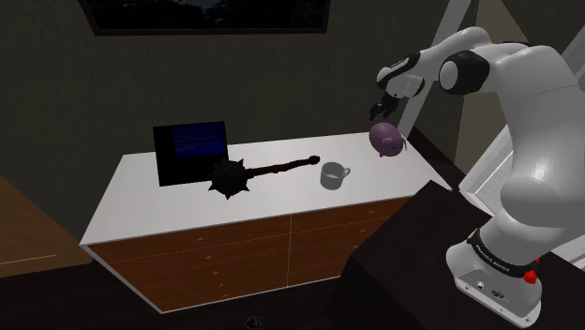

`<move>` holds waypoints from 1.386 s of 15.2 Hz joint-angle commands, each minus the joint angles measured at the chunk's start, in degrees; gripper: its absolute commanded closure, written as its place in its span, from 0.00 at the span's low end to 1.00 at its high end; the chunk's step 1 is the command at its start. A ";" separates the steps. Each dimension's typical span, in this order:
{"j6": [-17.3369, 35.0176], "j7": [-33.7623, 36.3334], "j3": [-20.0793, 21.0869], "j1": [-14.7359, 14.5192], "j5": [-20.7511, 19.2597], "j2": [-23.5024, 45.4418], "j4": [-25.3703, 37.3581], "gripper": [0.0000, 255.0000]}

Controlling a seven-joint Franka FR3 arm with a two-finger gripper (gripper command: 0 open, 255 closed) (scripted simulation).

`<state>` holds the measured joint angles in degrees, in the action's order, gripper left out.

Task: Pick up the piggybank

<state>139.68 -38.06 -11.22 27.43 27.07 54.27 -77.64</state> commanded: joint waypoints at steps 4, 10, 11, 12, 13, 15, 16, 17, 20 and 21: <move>1.55 -0.58 0.70 0.56 0.54 3.10 1.65 0.00; 2.05 -0.74 0.90 0.70 0.69 4.02 2.09 1.00; 2.05 -0.74 0.90 0.70 0.69 4.02 2.08 1.00; 2.04 -0.73 0.90 0.70 0.69 4.03 2.11 1.00; 2.04 -0.74 0.90 0.70 0.69 4.02 2.09 1.00; 2.07 -0.76 0.91 0.70 0.70 3.99 2.03 1.00; 2.06 -0.76 0.91 0.70 0.70 4.00 2.04 1.00; 2.03 -0.73 0.91 0.71 0.68 4.09 2.17 1.00; 1.09 -0.43 0.51 0.44 0.40 2.23 1.22 1.00; 0.77 -0.32 0.38 0.35 0.30 1.63 0.94 1.00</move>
<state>140.84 -38.57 -10.71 27.92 27.47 56.58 -76.55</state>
